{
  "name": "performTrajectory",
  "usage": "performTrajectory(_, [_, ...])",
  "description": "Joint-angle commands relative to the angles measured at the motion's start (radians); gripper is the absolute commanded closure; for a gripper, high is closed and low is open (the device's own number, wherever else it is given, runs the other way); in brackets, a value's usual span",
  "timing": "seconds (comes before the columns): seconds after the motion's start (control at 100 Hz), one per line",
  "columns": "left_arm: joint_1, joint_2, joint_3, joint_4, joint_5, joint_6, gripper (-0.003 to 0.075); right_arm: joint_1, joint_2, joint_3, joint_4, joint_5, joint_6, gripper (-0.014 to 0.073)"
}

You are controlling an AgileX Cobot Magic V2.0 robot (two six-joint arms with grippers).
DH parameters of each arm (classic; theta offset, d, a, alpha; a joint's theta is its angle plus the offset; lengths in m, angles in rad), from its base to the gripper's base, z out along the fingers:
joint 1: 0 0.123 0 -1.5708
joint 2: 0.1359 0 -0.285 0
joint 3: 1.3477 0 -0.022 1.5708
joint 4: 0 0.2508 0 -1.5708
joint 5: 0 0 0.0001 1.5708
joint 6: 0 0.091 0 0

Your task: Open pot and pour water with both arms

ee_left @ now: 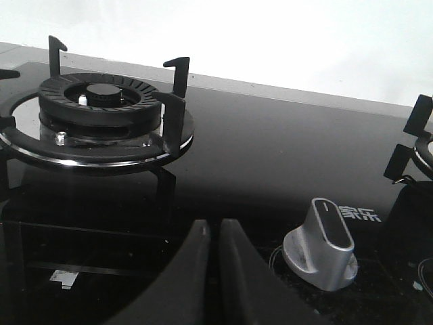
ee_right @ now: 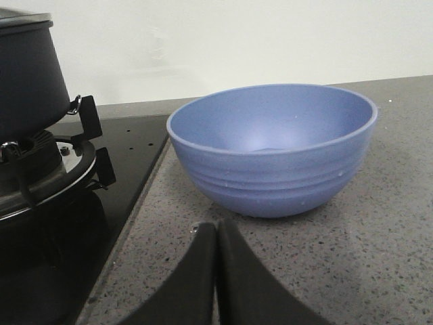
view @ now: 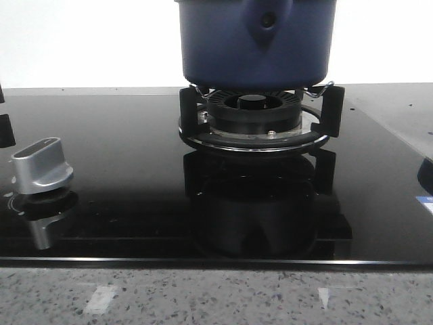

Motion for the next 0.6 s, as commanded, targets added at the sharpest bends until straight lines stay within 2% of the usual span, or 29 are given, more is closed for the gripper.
performTrajectory(0.0, [-0.009, -0.028, 0.032, -0.011, -0.086, -0.008, 0.0741, -0.003, -0.021, 0.025, -0.013, -0.079, -0.003, 0.0642])
performTrajectory(0.59, [-0.009, -0.028, 0.032, -0.011, -0.183, -0.008, 0.0741, -0.003, -0.021, 0.025, 0.029, -0.135, -0.003, 0.0642])
